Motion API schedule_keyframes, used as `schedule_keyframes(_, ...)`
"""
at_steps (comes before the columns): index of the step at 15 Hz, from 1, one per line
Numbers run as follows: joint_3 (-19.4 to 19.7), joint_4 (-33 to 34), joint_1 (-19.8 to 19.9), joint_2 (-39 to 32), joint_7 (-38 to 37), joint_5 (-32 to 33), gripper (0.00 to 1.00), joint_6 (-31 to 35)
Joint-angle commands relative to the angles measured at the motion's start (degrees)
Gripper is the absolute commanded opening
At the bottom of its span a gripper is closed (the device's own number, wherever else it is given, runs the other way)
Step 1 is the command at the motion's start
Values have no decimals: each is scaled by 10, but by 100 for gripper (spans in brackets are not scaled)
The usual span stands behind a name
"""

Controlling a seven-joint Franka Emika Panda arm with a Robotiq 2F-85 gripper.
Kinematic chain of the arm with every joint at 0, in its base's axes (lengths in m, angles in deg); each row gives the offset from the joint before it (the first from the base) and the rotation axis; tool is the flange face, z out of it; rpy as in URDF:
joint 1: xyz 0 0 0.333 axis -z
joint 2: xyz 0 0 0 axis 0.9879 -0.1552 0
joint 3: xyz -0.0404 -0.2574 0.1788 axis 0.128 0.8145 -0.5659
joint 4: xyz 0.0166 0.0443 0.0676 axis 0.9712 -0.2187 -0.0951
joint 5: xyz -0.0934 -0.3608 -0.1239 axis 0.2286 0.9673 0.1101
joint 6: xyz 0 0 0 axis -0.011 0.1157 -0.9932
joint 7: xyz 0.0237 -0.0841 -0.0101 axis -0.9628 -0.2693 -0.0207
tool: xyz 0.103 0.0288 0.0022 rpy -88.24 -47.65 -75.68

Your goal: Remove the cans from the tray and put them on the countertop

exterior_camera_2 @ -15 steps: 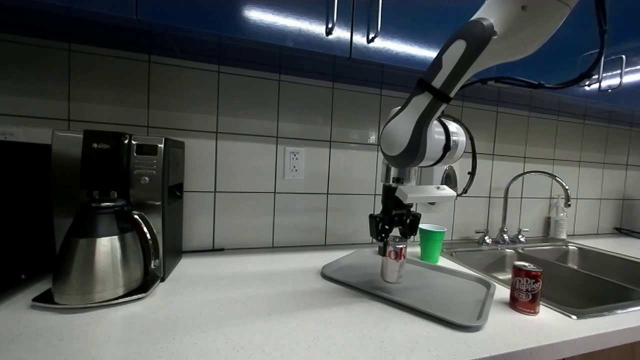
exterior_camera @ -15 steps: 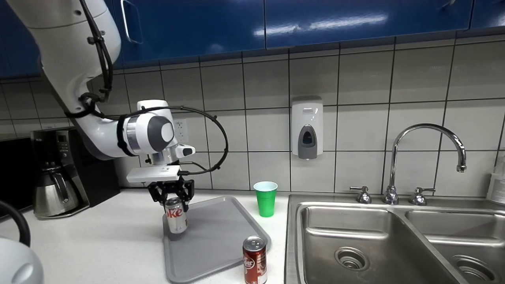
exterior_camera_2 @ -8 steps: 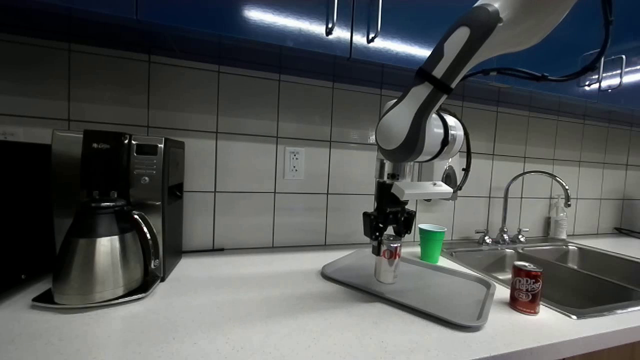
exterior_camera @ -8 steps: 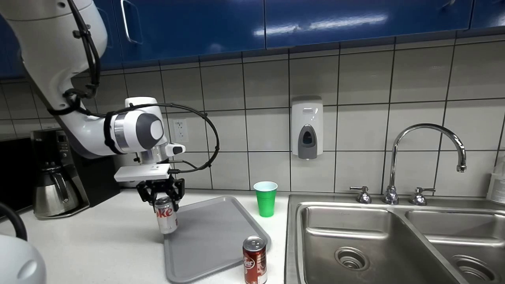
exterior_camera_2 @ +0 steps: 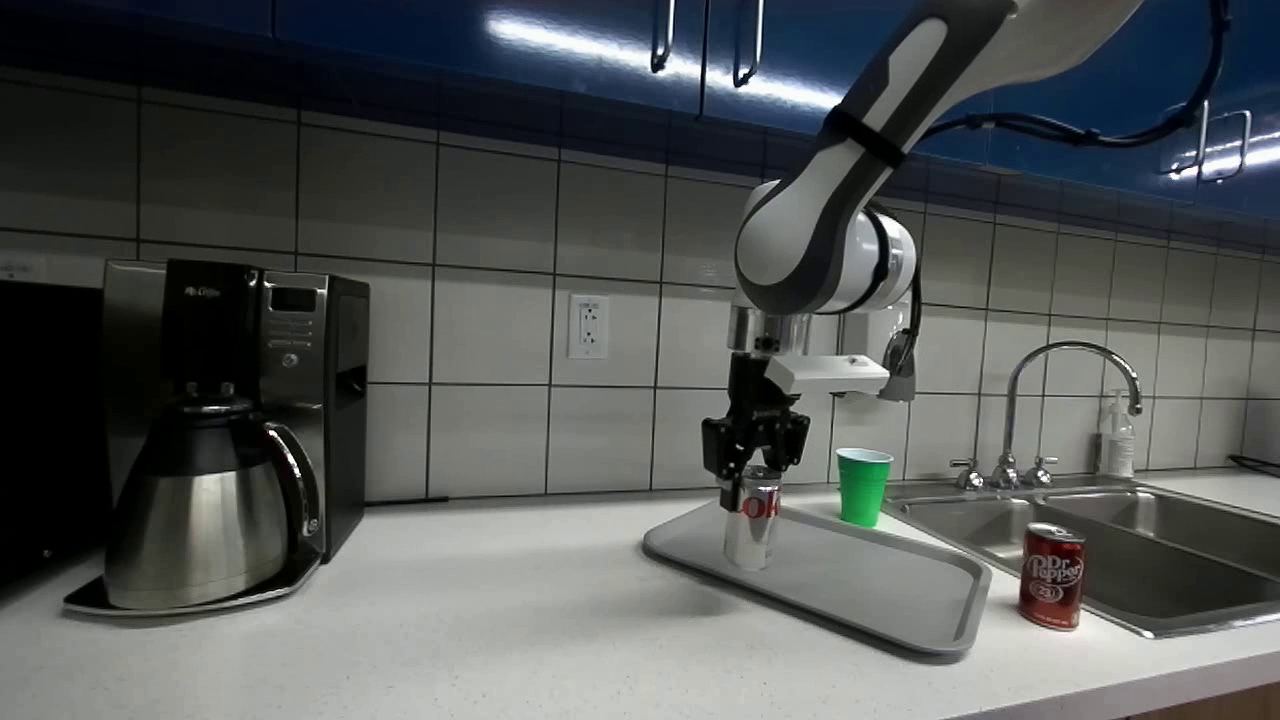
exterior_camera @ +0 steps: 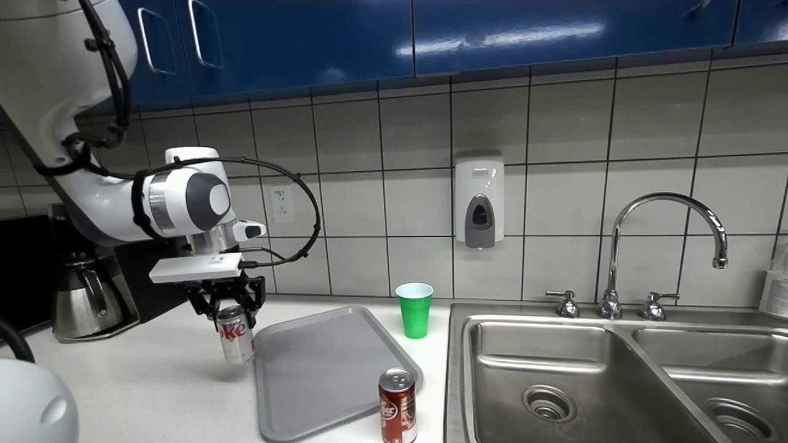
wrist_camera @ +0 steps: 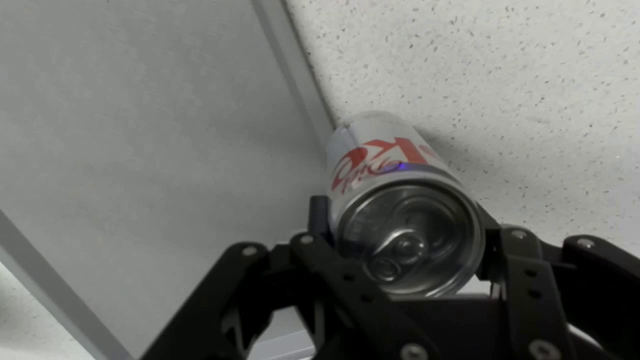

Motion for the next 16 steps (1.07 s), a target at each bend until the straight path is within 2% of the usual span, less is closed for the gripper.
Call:
schedule_keyframes(1, -16, -10, -10, 23, -4, -15, 38, -16)
schedule_keyframes(7, -29, -17, -24, 13, -25, -2, 38, -10)
schedule_keyframes(16, -39, -18, -38, -10, -72, 60, 38, -5)
